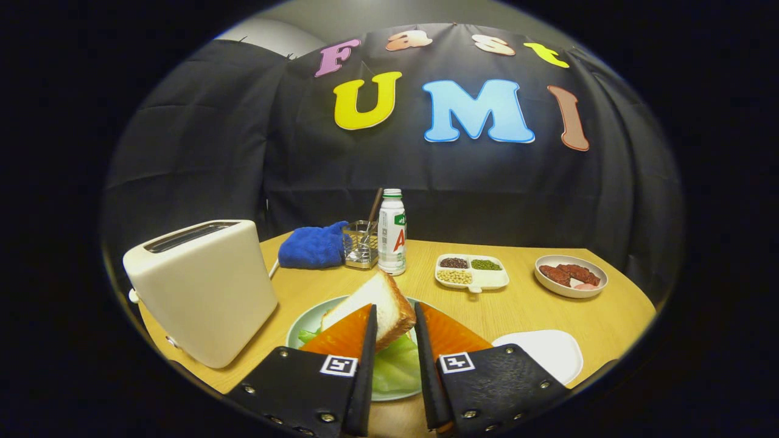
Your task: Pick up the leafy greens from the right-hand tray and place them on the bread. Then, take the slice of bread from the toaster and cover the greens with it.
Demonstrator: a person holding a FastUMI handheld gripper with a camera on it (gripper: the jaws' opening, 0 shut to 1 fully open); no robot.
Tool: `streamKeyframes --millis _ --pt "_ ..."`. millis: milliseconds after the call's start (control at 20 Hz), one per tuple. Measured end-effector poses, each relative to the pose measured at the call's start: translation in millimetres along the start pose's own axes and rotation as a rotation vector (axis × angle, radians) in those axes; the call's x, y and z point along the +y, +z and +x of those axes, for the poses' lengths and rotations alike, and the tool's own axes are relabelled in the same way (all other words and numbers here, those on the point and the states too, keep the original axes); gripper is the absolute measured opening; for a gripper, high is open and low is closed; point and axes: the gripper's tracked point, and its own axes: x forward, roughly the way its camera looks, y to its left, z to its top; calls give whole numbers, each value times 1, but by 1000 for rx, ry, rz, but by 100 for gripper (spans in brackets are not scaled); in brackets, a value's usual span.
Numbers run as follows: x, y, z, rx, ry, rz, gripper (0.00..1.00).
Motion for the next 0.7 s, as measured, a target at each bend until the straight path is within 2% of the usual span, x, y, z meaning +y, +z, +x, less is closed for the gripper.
streamKeyframes --millis 100,350,550,700 --pt "-3 -6 2 10 -11 -22 39" --pt "-16 -11 2 14 -34 -63 41" --pt "-23 -3 -9 -17 -22 -47 47" --pt "-40 8 -22 -49 -34 -52 47"
